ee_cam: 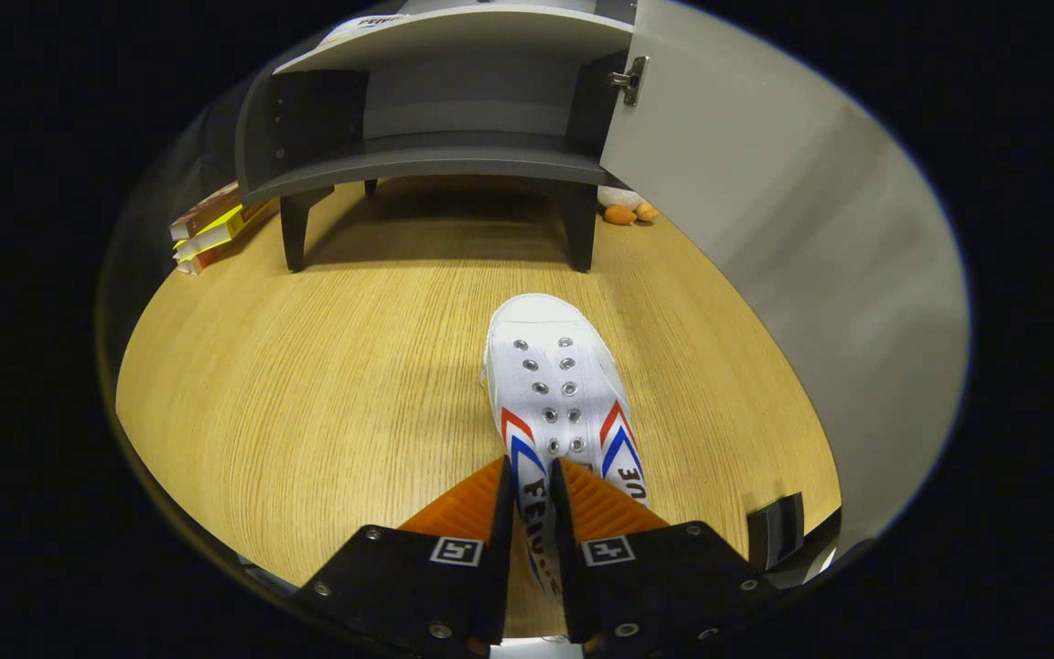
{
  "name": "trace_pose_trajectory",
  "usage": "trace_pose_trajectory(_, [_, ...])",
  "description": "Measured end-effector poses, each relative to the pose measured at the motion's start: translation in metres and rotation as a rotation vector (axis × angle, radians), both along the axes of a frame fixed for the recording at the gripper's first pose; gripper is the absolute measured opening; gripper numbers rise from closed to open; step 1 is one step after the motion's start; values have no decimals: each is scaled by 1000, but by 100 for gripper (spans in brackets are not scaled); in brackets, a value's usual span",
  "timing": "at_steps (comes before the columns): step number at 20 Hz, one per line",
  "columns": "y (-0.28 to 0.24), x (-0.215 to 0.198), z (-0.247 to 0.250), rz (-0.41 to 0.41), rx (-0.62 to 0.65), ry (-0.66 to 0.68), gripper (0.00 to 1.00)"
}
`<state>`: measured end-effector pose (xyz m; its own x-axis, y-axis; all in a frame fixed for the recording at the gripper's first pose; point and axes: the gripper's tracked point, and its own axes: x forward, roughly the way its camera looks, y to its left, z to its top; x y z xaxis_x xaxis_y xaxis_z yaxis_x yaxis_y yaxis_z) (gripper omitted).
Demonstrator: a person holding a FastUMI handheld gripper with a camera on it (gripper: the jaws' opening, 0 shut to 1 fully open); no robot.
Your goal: Open the shoe cabinet door, grab the shoes and put them into the shoe cabinet, then close the shoe cabinet door.
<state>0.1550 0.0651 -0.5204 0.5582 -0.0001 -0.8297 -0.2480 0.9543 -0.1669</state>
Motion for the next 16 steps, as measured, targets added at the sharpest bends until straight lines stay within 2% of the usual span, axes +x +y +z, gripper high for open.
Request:
trace_pose_trajectory(1, [2, 0, 3, -6, 0, 4, 13])
trace_pose_trajectory(3, [9, 4, 10, 3, -13, -6, 1])
trace_pose_trajectory(9, [34, -5, 74, 22, 27, -43, 0])
trace_pose_trajectory(16, [50, -12, 180, 6, 24, -125, 0])
